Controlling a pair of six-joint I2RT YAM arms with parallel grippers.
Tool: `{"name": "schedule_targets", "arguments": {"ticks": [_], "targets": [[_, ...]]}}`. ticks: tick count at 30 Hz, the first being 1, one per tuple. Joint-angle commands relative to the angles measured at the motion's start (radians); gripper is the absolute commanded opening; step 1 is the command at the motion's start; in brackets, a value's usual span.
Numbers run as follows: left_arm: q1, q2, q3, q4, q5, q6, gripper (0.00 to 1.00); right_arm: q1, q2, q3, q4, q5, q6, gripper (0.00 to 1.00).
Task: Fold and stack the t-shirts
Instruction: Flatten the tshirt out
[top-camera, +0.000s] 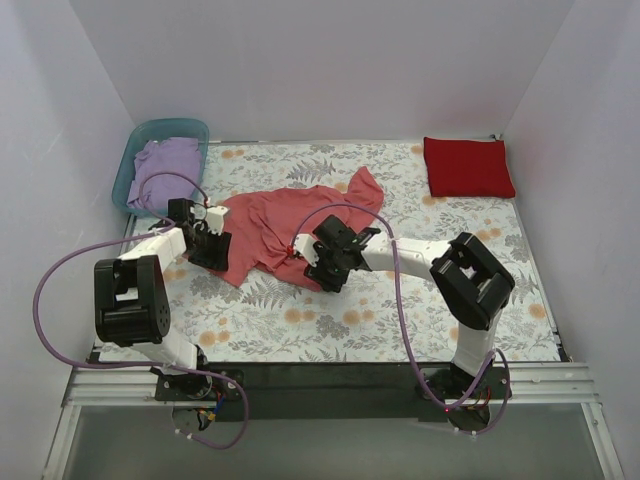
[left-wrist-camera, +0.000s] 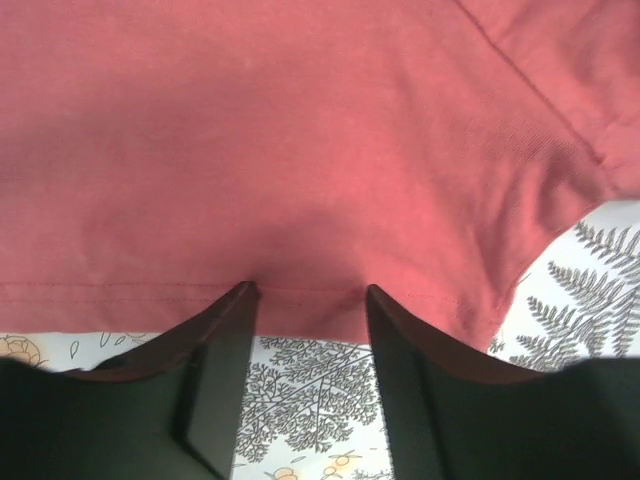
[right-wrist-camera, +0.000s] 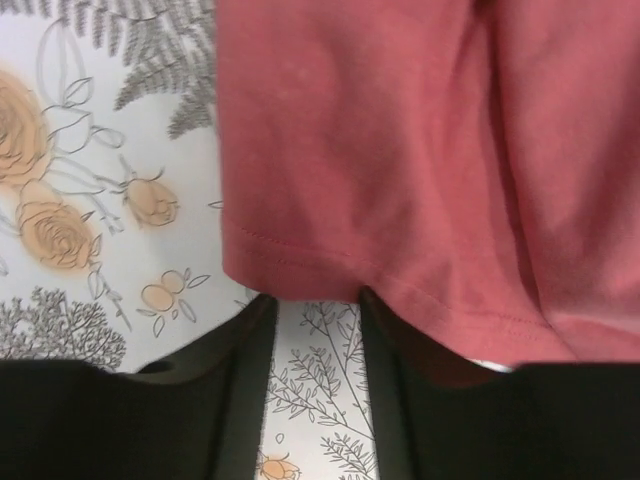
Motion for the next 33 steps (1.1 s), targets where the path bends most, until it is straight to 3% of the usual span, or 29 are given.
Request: {"name": "schedule_targets", "arguments": {"ticks": [1, 2, 4, 9, 13, 18, 20, 26, 33], "targets": [[0.005, 0.019, -0.016, -0.095, 0.002, 0.010, 0.44, -0.007, -0.029, -0.046, 0.039, 0.084, 0.000, 0.41], [0.005, 0.016, -0.007, -0.101, 0.013, 0.004, 0.42, -0.014, -0.045, -0.057, 0.039, 0.089, 0.002, 0.35], [0.005, 0.014, 0.015, -0.126, 0.046, -0.010, 0.36, -0.043, -0.091, -0.083, 0.039, 0.094, 0.005, 0.02], [0.003, 0.016, 0.096, -0.163, 0.089, -0.033, 0.32, -0.149, -0.233, -0.124, 0.023, 0.039, 0.009, 0.01], [0.005, 0.016, 0.125, -0.175, 0.092, -0.041, 0.36, -0.192, -0.328, -0.153, 0.003, -0.014, -0.011, 0.01], [0.005, -0.001, 0.099, -0.174, 0.049, 0.010, 0.59, -0.220, -0.418, -0.203, -0.049, -0.044, -0.044, 0.01], [0.005, -0.044, 0.085, -0.178, 0.049, 0.040, 0.62, -0.250, -0.448, -0.230, -0.076, -0.028, -0.060, 0.01], [0.003, -0.073, 0.049, -0.244, 0.048, 0.162, 0.61, -0.367, -0.504, -0.302, -0.145, -0.017, -0.147, 0.01], [-0.017, -0.065, -0.011, -0.224, -0.007, 0.191, 0.65, -0.386, -0.520, -0.308, -0.193, -0.060, -0.153, 0.01]]}}
